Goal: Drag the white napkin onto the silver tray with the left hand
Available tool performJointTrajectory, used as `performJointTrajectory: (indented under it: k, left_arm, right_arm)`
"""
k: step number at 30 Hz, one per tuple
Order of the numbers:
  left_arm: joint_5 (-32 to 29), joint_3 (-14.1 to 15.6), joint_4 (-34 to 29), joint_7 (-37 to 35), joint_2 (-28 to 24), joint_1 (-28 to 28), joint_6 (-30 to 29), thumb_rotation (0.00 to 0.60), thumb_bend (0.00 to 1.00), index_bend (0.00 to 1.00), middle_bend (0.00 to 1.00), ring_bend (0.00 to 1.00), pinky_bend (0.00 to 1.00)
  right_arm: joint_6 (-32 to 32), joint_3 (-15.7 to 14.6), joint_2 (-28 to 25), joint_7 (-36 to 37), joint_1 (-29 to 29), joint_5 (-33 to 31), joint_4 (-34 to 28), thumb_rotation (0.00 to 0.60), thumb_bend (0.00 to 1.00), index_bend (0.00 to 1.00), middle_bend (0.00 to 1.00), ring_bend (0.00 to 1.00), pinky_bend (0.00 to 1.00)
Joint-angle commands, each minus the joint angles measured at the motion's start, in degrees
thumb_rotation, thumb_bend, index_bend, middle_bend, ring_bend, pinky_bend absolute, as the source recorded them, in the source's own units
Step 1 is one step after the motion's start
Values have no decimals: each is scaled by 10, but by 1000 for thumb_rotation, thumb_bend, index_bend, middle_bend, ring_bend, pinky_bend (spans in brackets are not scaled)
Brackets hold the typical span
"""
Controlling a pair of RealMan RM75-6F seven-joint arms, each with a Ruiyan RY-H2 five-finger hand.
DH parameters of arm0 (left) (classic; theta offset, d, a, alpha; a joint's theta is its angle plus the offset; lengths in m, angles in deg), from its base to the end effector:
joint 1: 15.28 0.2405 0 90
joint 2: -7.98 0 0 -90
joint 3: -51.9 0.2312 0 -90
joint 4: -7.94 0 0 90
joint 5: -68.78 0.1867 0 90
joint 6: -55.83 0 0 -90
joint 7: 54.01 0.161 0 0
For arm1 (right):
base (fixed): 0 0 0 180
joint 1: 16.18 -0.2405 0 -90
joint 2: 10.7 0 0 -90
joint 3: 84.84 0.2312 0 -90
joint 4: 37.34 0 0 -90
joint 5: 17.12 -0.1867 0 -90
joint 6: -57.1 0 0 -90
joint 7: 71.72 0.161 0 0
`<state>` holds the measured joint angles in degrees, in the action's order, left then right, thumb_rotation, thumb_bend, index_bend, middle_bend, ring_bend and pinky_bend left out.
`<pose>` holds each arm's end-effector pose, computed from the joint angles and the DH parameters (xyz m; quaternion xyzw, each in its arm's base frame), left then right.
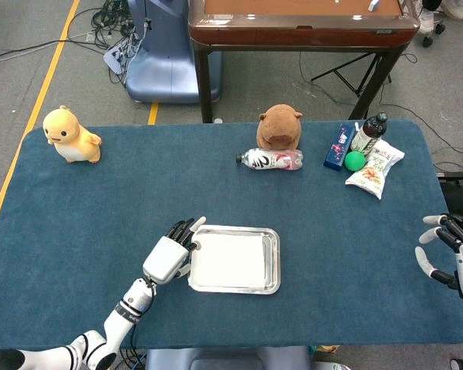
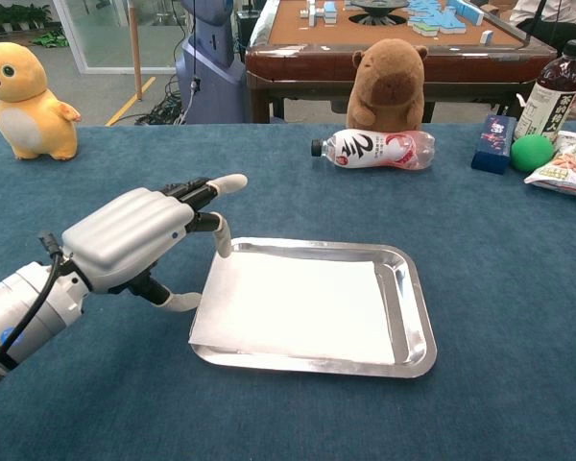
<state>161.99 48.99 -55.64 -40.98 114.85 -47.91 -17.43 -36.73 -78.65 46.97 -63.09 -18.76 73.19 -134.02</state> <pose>-0.1250 0.2754 -0.0501 -0.7530 -0.2368 -0.4672 0.3984 -0.2526 -0.1901 0.2207 0.5511 -0.3493 0.4895 0.5785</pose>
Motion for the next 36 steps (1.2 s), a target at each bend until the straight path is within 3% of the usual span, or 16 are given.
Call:
performJointTrajectory:
  k: [1, 14, 36]
  left_arm:
    - [-6, -4, 0, 9, 4, -1, 4, 600, 171, 434, 0, 0, 123]
    - [-13, -8, -5, 38, 13, -2, 3, 600, 116, 418, 0, 0, 123]
    - [-20, -16, 10, 26, 33, -18, 13, 600, 104, 413, 16, 0, 123]
  right_arm:
    - [-2, 1, 0, 2, 1, 0, 0, 600, 355, 534, 346, 229, 462]
    - [-7, 3, -2, 15, 3, 1, 0, 600, 354, 534, 346, 229, 462]
    - [-20, 13, -2, 32, 8, -8, 2, 600, 354, 538, 346, 229, 462]
